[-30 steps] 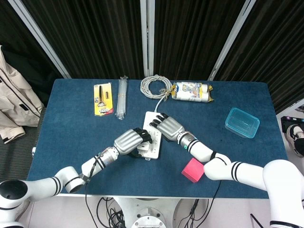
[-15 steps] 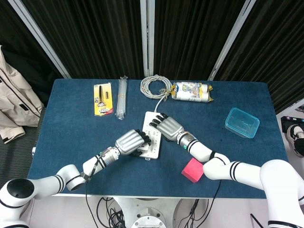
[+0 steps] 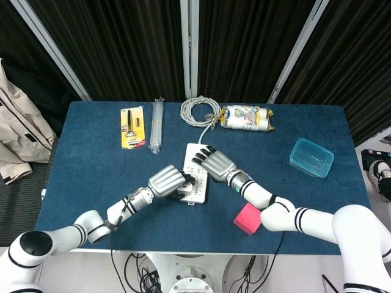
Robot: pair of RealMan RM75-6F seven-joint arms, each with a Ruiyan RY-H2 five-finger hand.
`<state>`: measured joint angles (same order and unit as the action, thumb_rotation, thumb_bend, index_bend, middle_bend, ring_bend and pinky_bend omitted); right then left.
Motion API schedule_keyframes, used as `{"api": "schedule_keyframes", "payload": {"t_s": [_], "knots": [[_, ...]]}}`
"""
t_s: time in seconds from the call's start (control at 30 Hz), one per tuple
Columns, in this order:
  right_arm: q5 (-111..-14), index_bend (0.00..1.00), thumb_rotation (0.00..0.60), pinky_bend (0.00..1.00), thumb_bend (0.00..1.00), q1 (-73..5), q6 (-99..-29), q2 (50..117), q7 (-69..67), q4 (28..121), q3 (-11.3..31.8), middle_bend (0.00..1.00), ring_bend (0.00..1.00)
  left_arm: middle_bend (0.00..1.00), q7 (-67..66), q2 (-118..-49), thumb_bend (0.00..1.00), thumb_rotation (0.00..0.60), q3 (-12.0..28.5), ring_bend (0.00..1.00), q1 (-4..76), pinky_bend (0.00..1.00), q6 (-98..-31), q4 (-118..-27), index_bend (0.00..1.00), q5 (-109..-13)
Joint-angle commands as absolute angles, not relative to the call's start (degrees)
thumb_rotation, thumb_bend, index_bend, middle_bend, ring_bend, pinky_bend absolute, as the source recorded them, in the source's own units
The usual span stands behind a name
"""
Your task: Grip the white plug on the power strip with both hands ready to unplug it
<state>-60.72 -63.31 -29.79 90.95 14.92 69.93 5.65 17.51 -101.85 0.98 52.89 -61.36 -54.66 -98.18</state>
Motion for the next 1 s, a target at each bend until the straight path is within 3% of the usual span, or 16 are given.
{"api": "schedule_keyframes", "payload": {"t_s": [0.03,0.47,1.0], "knots": [[-60.5,0.13,0.6,0.0,0.52,-63.4,-29.8,90.9,15.2,70.1,5.5,0.14,0.0,0.67,18.5,-102.5,0.43,0.6,0.6,0.58,52.6,0.67,-62.4,-53.5,0.6,-98.3],[-60.7,0.2,0.6,0.0,0.52,-62.8,-32.7,90.9,19.3,71.6,3.3,0.16,0.0,0.69,21.3,-103.8,0.44,0.6,-0.7,0.6,51.6,0.67,-65.6,-50.3,0.63,-98.6],[-61.5,0.21,0.6,0.0,0.52,-61.5,-36.0,91.1,21.7,72.7,2.9,0.16,0.0,0.7,22.0,-104.0,0.45,0.6,-0.7,0.6,51.2,0.67,-68.7,-49.3,0.64,-98.6]]}}
